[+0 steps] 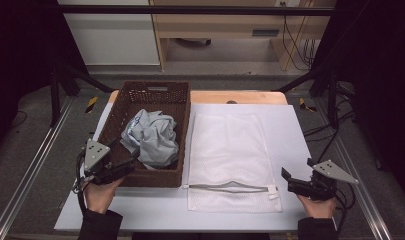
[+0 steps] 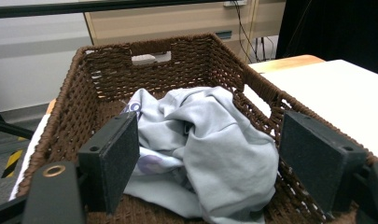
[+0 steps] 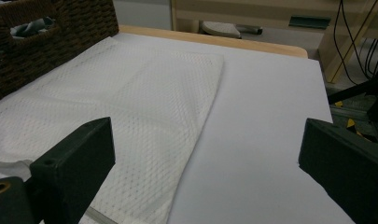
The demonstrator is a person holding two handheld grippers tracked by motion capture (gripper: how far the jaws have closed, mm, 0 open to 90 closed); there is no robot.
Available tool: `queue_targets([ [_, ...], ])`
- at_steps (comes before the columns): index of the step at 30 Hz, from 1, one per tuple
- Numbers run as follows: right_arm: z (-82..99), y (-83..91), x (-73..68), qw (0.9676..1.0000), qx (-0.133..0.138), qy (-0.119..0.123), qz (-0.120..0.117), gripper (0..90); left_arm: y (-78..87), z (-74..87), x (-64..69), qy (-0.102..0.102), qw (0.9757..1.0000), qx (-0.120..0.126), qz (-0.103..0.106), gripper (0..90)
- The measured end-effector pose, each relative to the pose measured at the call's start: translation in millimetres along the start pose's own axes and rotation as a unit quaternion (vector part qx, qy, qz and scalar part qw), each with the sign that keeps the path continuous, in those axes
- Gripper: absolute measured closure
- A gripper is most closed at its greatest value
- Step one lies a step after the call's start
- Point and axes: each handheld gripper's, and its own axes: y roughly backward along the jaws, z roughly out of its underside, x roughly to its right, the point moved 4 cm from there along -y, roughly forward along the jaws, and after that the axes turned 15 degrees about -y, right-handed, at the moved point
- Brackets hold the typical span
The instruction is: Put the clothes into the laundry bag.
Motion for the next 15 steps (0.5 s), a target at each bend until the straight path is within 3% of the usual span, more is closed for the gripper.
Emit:
queue_targets([
  [9, 0.1, -0.8, -4.8, 1.0000, -0.003, 0.003, 0.000, 4.1, -4.2, -15.4, 4.5, -0.016, 0.9999, -0.001, 0.003, 20.2],
  [15, -3.3, 2.2, -12.7, 1.0000, 0.001, 0.007, -0.007, 3.9, -6.4, -27.1, 1.8, -0.008, 0.9998, 0.010, 0.013, 20.2],
])
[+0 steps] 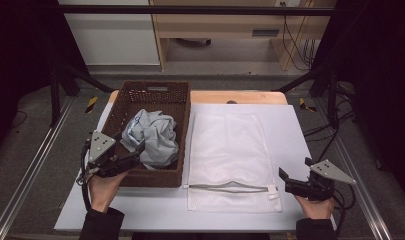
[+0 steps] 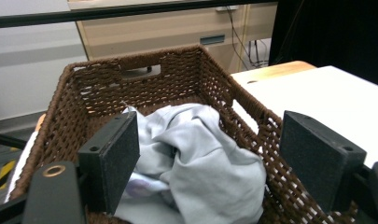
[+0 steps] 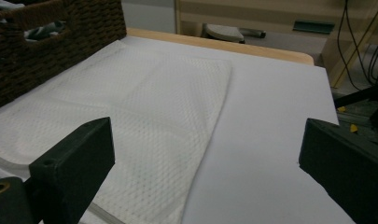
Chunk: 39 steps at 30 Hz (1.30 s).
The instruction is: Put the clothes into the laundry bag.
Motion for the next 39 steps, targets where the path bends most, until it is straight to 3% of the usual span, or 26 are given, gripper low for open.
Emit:
queue_targets([
  [7, -0.1, -3.1, -8.4, 0.9999, -0.006, 0.010, -0.004, 3.5, -8.4, -17.7, -9.6, -0.012, 0.9999, -0.003, -0.012, 19.9],
  [13, 2.2, -6.8, -9.5, 0.9998, -0.015, 0.012, -0.004, 3.5, -32.0, -28.8, -16.2, -0.024, 0.9993, -0.027, -0.010, 19.4],
  [20, 2.9, -7.1, -5.6, 0.9999, -0.014, 0.009, 0.000, 3.5, -57.6, -41.0, -21.6, -0.036, 0.9987, -0.034, -0.016, 19.2],
  [23, 3.6, -7.7, -4.0, 0.9998, -0.017, 0.007, 0.002, 3.5, -69.9, -39.0, -21.4, -0.035, 0.9987, -0.037, -0.006, 19.3],
  [30, 3.0, -6.4, -0.9, 0.9999, -0.014, 0.004, 0.004, 3.4, -94.0, -26.6, -21.8, -0.032, 0.9972, -0.067, -0.002, 19.3],
  [33, 3.3, -6.8, 0.3, 0.9999, -0.015, 0.004, 0.006, 3.4, -103.9, -21.0, -19.5, -0.047, 0.9956, -0.081, -0.002, 19.4],
  [39, 3.7, -7.2, 1.3, 0.9999, -0.015, 0.004, 0.008, 3.2, -119.3, -8.7, -16.9, -0.041, 0.9918, -0.121, 0.010, 21.5],
])
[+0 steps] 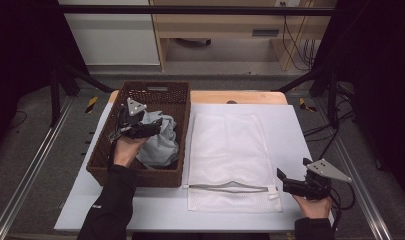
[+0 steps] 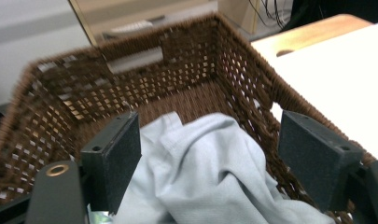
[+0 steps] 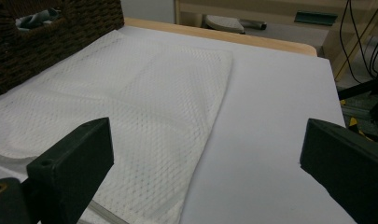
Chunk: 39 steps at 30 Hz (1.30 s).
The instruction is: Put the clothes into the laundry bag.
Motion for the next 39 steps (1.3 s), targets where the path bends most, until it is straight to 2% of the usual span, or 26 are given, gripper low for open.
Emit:
queue_targets([
  [3, 0.2, -0.1, 0.7, 1.0000, -0.002, 0.001, 0.004, 3.1, -8.0, 6.7, 2.1, -0.010, 0.9995, -0.029, 0.000, 21.4],
  [6, 0.3, -0.2, 1.4, 1.0000, -0.001, 0.001, 0.005, 2.9, -12.9, 12.7, 2.6, -0.005, 0.9987, -0.048, 0.013, 21.4],
  [12, 0.1, 0.4, 1.3, 1.0000, 0.000, -0.001, 0.005, 2.8, -19.8, 24.3, 3.4, 0.007, 0.9961, -0.078, 0.042, 21.0],
  [17, 1.4, -1.5, 2.6, 0.9999, -0.006, -0.002, 0.008, 2.8, -23.1, 31.4, 3.1, 0.019, 0.9937, -0.090, 0.065, 19.8],
  [20, 1.9, -2.0, 2.9, 0.9999, -0.007, -0.003, 0.009, 2.8, -22.3, 32.2, 5.8, 0.018, 0.9944, -0.083, 0.063, 19.7],
  [23, 1.8, -1.4, 2.8, 1.0000, -0.006, -0.001, 0.007, 2.8, -24.6, 34.6, 7.7, 0.008, 0.9930, -0.100, 0.062, 18.7],
  [26, 1.4, -1.3, 3.3, 0.9999, -0.005, -0.005, 0.008, 2.8, -26.8, 35.5, 9.1, 0.003, 0.9923, -0.105, 0.064, 20.3],
  [34, 2.2, -1.3, 4.4, 0.9999, -0.006, -0.005, 0.008, 2.7, -35.7, 42.1, 13.2, -0.010, 0.9871, -0.146, 0.066, 20.4],
  [39, 2.3, -1.2, 5.1, 0.9999, -0.006, -0.005, 0.011, 2.4, -40.7, 46.2, 15.1, -0.019, 0.9841, -0.163, 0.069, 22.8],
])
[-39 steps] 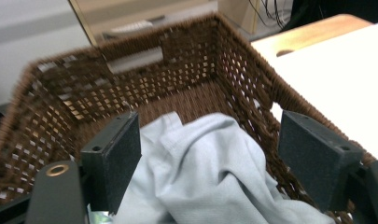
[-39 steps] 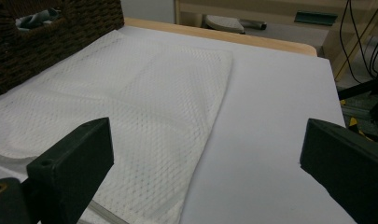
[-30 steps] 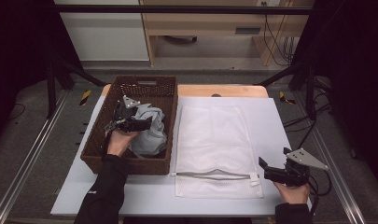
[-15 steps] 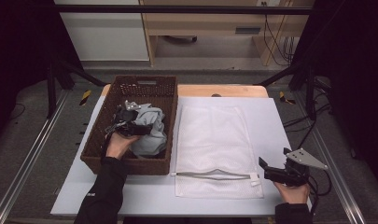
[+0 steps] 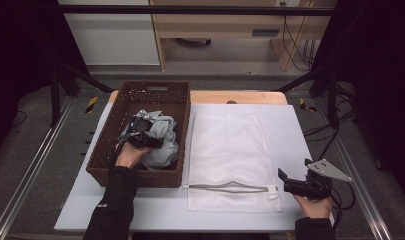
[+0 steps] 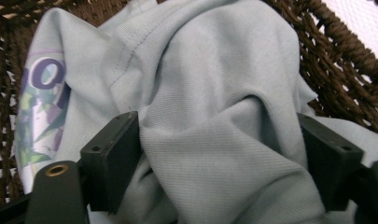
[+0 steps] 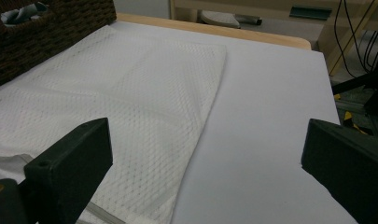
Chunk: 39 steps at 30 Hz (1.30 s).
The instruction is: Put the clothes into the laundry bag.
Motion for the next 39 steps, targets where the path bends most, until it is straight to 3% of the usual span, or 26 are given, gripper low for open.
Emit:
queue_targets([
  [13, 1.0, -1.3, 1.2, 1.0000, -0.002, -0.002, 0.005, 1.9, -13.5, 6.3, 4.4, -0.005, 0.9981, -0.057, 0.022, 27.3],
  [19, 1.0, -1.1, 2.0, 1.0000, -0.001, 0.000, 0.007, 1.9, -15.8, 8.5, 7.3, -0.008, 0.9951, -0.093, 0.031, 44.3],
  [22, 1.0, -1.2, 2.0, 1.0000, -0.002, 0.000, 0.007, 1.9, -17.2, 10.8, 6.6, -0.002, 0.9925, -0.116, 0.037, 58.5],
  [27, 1.8, -2.1, 1.8, 1.0000, -0.007, -0.001, 0.007, 1.9, -15.7, 12.7, 6.3, 0.001, 0.9911, -0.127, 0.041, 70.7],
  [31, 2.3, -2.1, 1.7, 0.9999, -0.008, -0.001, 0.006, 2.0, -9.9, 12.8, 2.9, 0.020, 0.9928, -0.108, 0.047, 76.0],
  [33, 2.1, -1.6, 2.0, 1.0000, -0.007, -0.001, 0.007, 2.1, -5.1, 10.7, 1.7, 0.022, 0.9950, -0.088, 0.042, 77.1],
  [36, 1.7, -1.3, 2.6, 1.0000, -0.006, -0.001, 0.007, 2.1, 5.6, 5.5, 0.5, 0.023, 0.9990, -0.032, 0.021, 78.4],
  [39, 1.7, -1.2, 2.4, 1.0000, -0.005, 0.000, 0.007, 2.2, 15.5, 2.3, -2.2, 0.024, 0.9996, 0.014, -0.003, 78.9],
])
